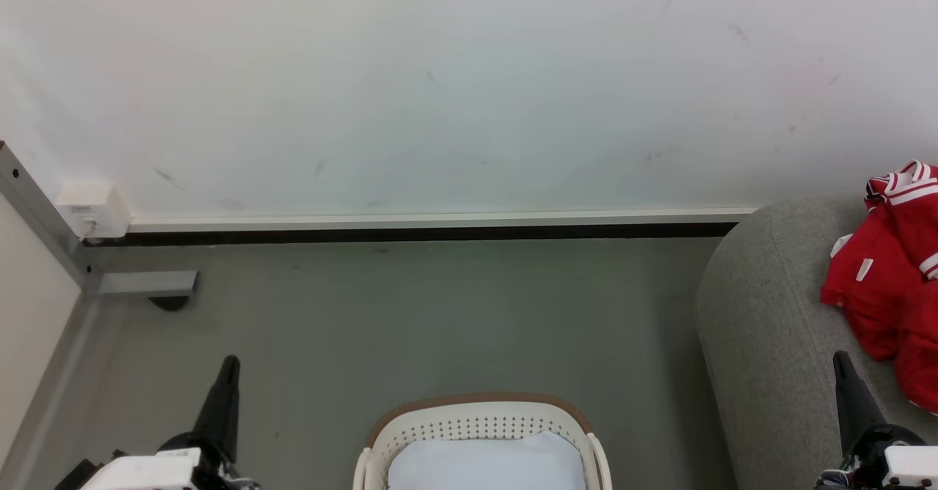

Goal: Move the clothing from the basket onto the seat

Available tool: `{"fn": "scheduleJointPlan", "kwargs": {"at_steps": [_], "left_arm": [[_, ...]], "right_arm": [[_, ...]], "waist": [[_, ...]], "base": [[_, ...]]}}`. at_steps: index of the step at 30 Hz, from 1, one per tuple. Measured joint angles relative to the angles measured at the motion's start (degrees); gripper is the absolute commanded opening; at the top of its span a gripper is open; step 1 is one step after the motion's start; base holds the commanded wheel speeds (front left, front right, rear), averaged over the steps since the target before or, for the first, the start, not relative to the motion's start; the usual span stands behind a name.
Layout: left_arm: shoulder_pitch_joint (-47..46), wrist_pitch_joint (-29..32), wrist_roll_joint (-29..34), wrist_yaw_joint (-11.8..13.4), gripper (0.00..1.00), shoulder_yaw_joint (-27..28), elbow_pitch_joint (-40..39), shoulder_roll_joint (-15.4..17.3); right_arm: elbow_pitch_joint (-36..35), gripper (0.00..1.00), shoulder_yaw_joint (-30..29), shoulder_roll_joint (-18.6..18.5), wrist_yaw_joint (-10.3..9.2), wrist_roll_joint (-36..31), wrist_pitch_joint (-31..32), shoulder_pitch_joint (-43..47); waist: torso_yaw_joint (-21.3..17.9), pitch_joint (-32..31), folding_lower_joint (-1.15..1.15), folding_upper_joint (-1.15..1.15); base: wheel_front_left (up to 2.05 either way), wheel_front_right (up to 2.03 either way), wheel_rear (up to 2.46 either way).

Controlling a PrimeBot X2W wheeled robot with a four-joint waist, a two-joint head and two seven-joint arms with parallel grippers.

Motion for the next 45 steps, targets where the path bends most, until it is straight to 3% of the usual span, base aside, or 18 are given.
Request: {"fn": "scheduleJointPlan", "kwargs": {"at_steps": [45], "left_arm": [[0.00,0.00,0.00,0.00,0.00,0.00,-0.01,0.00]], "right_arm": [[-0.01,0.00,0.01,0.00,0.00,0.00,0.00,0.00]], "waist": [[0.00,0.00,0.00,0.00]], "base": [[0.00,0.00,0.00]]}}
